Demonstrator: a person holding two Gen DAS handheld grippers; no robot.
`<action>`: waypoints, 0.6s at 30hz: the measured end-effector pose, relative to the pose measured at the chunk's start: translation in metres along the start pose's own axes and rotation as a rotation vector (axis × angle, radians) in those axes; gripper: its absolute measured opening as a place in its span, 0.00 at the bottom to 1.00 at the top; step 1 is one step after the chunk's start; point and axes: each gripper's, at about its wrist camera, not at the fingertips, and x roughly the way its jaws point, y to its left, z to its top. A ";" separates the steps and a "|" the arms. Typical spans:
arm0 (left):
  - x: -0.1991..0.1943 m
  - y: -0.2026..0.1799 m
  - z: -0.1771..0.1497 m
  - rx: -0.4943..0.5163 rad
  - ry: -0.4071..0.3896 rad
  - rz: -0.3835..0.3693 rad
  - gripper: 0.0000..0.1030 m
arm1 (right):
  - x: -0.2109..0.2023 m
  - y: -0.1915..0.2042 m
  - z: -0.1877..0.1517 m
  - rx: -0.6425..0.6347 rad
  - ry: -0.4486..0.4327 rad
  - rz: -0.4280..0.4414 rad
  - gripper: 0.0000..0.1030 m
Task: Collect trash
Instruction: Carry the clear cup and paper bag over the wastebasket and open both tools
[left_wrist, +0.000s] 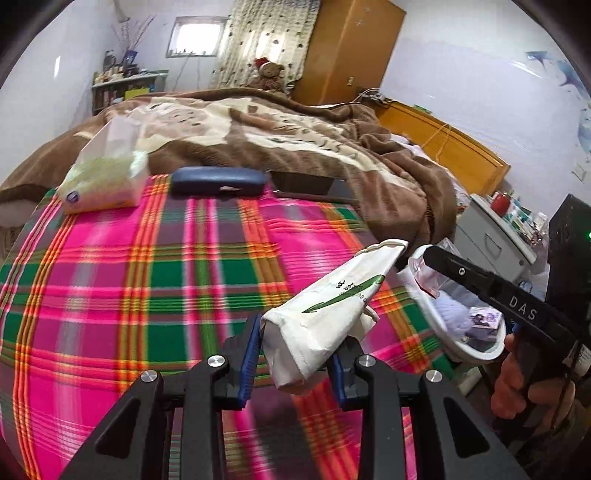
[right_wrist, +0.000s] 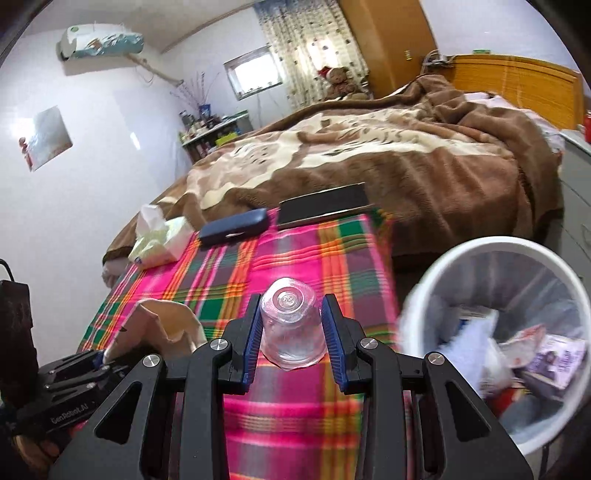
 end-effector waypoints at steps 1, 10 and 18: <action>0.000 -0.007 0.001 0.008 -0.002 -0.008 0.32 | -0.004 -0.005 0.000 0.002 -0.007 -0.010 0.32; 0.009 -0.076 0.005 0.094 -0.001 -0.065 0.32 | -0.040 -0.052 0.000 0.035 -0.056 -0.083 0.32; 0.028 -0.130 0.009 0.149 0.023 -0.119 0.32 | -0.058 -0.090 -0.002 0.085 -0.071 -0.139 0.32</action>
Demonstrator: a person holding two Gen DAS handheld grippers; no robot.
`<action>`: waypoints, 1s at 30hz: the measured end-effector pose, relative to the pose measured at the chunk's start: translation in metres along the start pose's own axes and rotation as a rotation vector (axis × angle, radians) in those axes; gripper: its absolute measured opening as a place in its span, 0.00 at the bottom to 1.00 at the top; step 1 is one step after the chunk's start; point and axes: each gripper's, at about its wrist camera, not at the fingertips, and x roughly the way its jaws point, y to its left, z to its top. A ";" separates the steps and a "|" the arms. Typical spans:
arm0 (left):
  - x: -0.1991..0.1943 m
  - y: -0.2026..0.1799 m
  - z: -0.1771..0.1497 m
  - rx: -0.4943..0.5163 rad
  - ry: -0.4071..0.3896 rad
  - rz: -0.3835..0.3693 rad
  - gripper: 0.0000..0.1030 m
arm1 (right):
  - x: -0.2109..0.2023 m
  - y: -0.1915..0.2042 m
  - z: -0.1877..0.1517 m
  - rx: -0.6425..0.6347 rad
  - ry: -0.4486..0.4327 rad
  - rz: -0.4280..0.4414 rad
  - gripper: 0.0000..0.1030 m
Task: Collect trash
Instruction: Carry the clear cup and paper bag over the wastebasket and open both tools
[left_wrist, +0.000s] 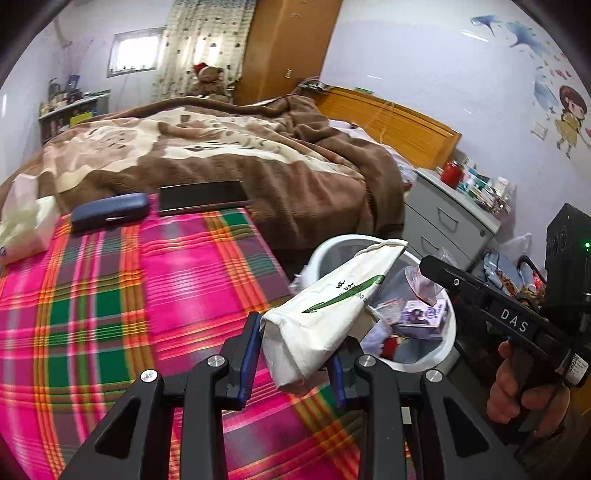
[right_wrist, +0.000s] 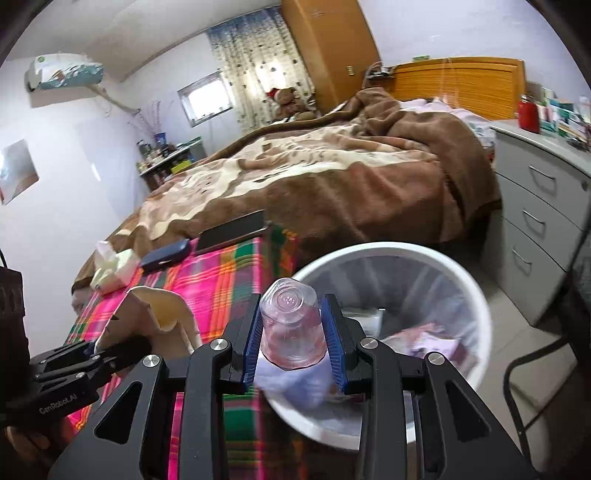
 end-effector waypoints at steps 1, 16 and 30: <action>0.004 -0.006 0.001 0.005 0.004 -0.008 0.32 | -0.001 -0.005 0.000 0.006 0.000 -0.007 0.32; 0.070 -0.057 0.020 0.038 0.076 -0.061 0.32 | 0.012 -0.059 -0.006 0.041 0.061 -0.153 0.32; 0.100 -0.069 0.027 0.051 0.097 -0.015 0.55 | 0.016 -0.067 -0.005 -0.009 0.077 -0.187 0.41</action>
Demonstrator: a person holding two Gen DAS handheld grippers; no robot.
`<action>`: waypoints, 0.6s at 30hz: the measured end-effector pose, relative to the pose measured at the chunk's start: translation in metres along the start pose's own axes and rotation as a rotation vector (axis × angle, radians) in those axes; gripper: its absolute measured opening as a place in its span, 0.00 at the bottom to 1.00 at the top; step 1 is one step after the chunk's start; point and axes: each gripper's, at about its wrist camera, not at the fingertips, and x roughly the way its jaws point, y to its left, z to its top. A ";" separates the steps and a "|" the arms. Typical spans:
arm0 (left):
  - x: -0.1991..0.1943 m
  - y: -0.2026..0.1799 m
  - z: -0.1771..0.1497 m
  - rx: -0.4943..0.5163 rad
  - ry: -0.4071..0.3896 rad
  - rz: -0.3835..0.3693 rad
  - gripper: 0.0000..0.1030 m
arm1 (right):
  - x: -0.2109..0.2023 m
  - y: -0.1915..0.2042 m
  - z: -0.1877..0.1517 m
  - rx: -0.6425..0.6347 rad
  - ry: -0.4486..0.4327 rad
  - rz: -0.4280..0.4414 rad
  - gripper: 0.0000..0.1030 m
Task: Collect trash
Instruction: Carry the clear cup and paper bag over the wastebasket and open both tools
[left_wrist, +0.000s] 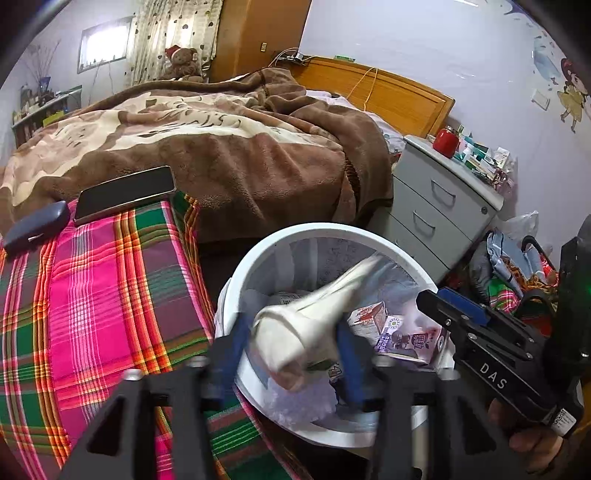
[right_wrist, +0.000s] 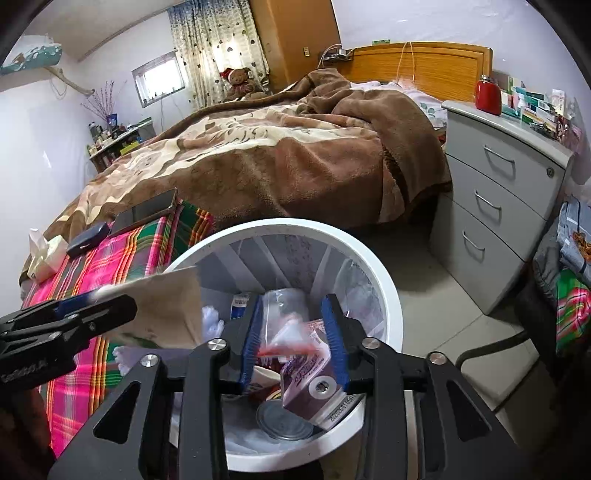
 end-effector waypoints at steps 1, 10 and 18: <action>-0.001 0.000 0.000 0.001 -0.004 -0.004 0.55 | -0.003 0.000 0.000 -0.001 -0.004 0.000 0.48; -0.019 0.000 -0.005 0.012 -0.034 0.032 0.56 | -0.013 0.002 0.000 0.022 -0.025 0.007 0.50; -0.045 0.001 -0.021 0.012 -0.070 0.074 0.57 | -0.032 0.014 -0.011 0.018 -0.060 0.019 0.50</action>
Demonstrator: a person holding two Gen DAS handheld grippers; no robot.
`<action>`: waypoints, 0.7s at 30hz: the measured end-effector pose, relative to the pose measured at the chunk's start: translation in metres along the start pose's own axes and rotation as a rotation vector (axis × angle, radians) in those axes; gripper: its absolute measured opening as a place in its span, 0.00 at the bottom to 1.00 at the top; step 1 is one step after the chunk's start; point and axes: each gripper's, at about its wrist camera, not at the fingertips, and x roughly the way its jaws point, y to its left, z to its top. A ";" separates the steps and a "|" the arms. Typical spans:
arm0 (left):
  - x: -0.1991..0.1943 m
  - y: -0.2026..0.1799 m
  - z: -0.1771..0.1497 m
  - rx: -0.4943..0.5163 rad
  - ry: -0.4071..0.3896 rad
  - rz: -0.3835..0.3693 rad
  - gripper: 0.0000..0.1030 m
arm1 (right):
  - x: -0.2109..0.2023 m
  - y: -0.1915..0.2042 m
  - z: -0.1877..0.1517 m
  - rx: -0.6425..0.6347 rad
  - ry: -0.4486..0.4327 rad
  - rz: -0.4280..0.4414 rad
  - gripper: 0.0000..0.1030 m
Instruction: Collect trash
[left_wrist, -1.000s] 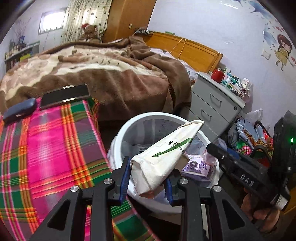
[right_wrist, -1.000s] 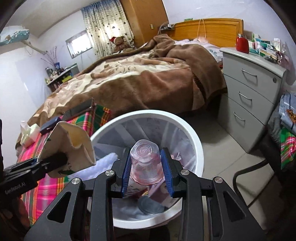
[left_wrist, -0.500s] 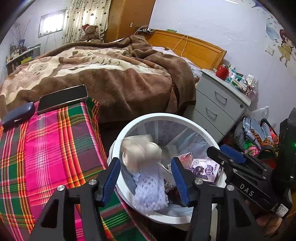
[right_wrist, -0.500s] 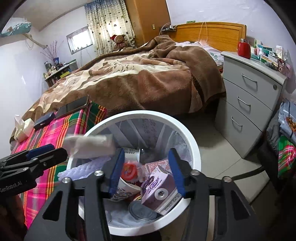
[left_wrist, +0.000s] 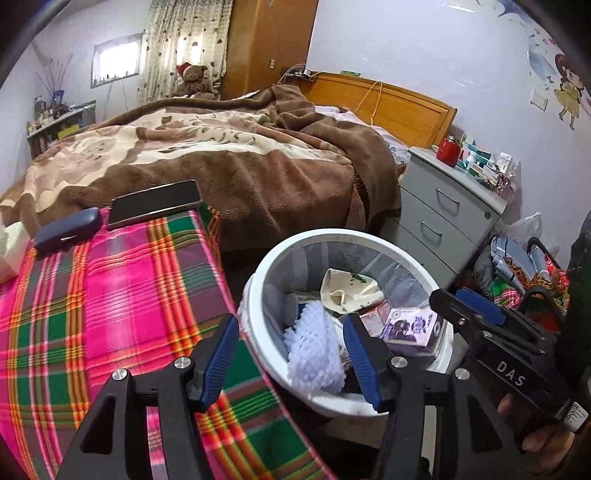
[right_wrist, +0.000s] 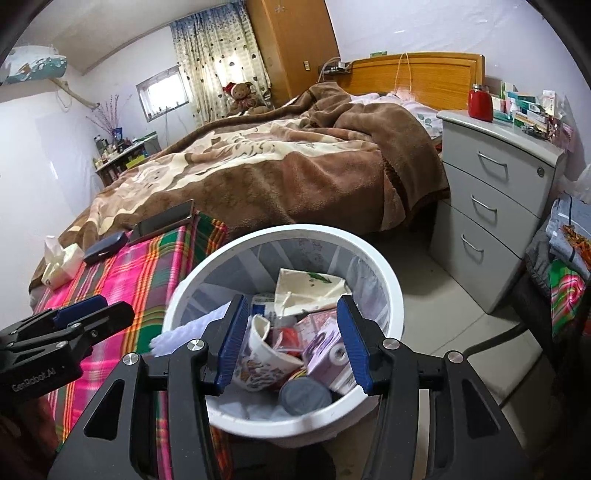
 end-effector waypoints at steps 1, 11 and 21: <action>-0.004 0.000 -0.003 0.001 -0.005 0.002 0.57 | -0.003 0.002 -0.001 -0.003 -0.006 -0.002 0.50; -0.056 0.012 -0.041 -0.026 -0.085 0.087 0.57 | -0.039 0.032 -0.023 -0.063 -0.076 0.006 0.50; -0.098 0.017 -0.081 -0.014 -0.137 0.176 0.57 | -0.057 0.057 -0.050 -0.077 -0.096 0.030 0.50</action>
